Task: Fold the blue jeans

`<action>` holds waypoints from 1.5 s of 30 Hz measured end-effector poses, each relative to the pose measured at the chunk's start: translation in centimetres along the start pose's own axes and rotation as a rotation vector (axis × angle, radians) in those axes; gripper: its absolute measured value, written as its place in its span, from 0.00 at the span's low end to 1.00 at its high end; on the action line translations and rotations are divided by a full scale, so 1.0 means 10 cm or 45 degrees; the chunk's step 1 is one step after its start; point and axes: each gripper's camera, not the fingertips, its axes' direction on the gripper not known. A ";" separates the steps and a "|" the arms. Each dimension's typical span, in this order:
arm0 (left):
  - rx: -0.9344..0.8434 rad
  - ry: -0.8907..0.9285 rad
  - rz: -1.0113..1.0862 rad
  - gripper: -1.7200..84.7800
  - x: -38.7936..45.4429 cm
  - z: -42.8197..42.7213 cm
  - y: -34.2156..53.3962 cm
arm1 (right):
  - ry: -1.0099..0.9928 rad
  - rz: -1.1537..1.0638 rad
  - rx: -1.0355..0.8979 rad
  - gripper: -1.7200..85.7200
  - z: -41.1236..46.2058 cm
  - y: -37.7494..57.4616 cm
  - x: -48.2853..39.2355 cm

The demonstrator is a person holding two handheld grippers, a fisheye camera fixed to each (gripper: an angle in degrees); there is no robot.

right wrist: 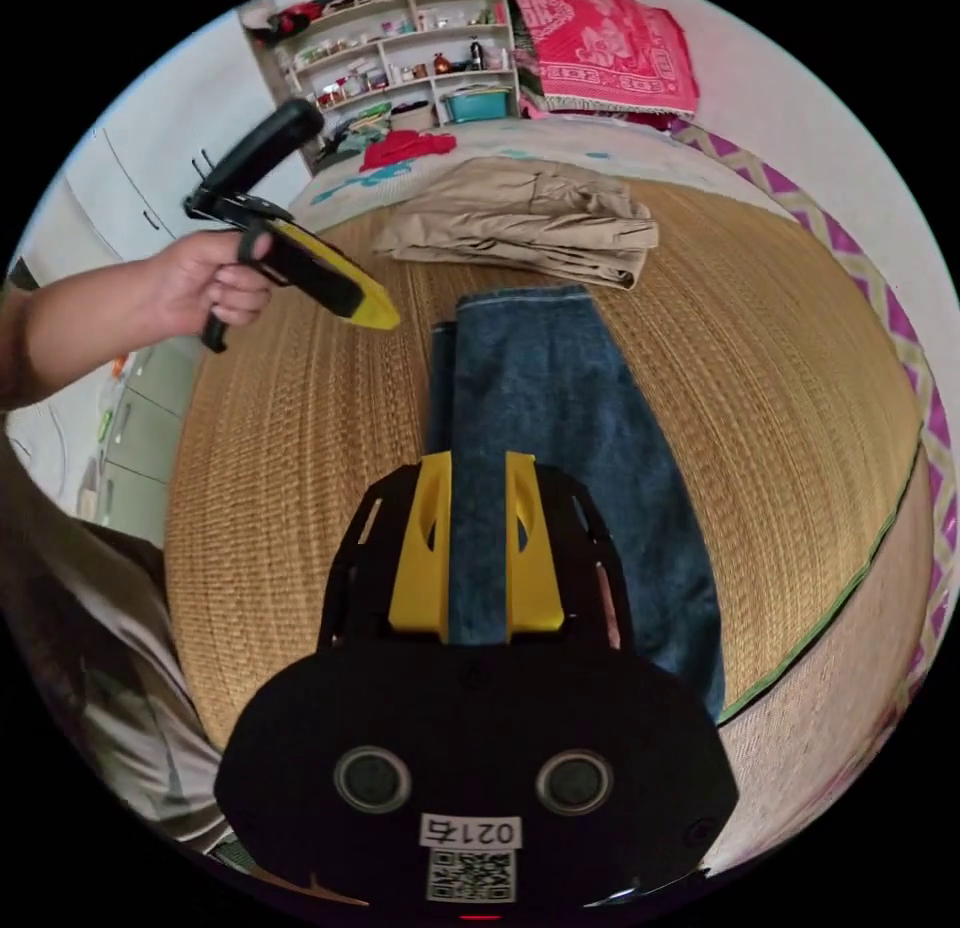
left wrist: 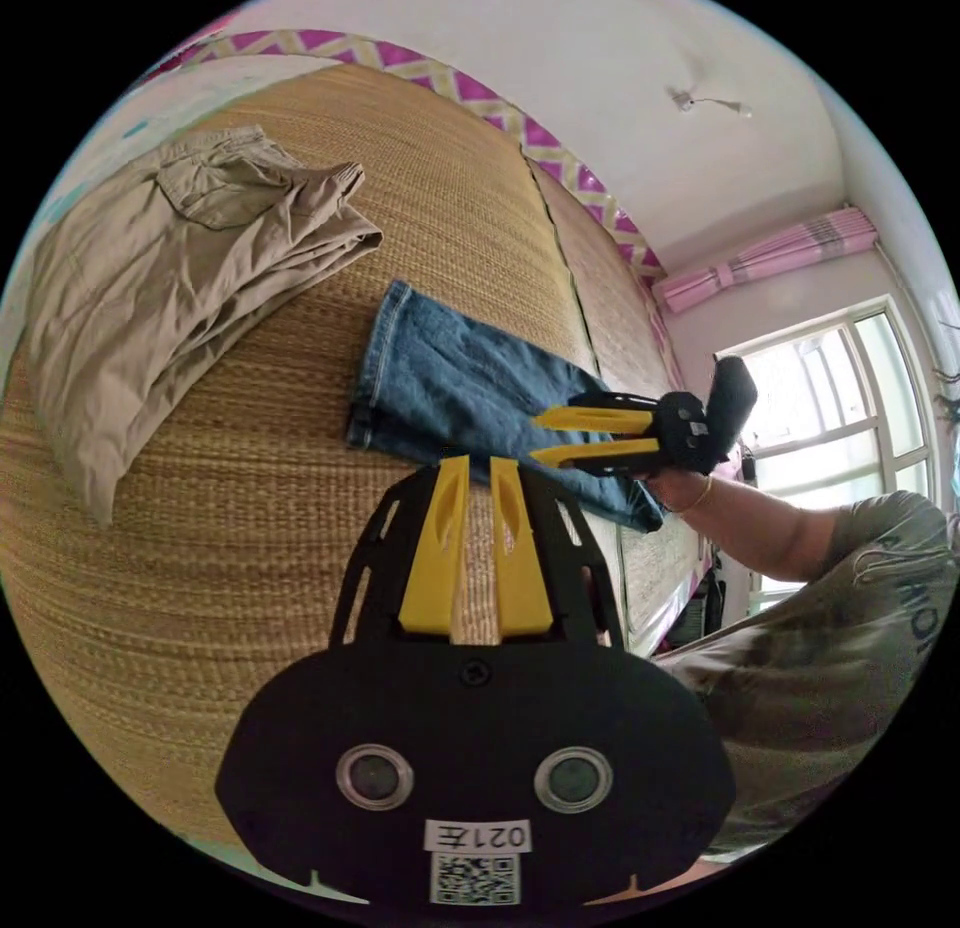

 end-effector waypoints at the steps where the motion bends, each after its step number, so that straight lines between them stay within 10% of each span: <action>1: -0.012 -0.004 0.004 0.05 0.04 -0.04 0.16 | 0.018 -0.010 -0.022 0.11 0.07 -0.04 -0.05; 28: 0.240 0.201 -0.254 0.06 -0.93 -0.57 1.19 | 0.024 0.258 -0.086 0.01 0.39 0.01 -0.38; 45: 0.643 0.454 -0.808 0.12 -1.42 -0.17 1.66 | -0.301 1.204 0.237 0.01 -0.89 4.28 -0.40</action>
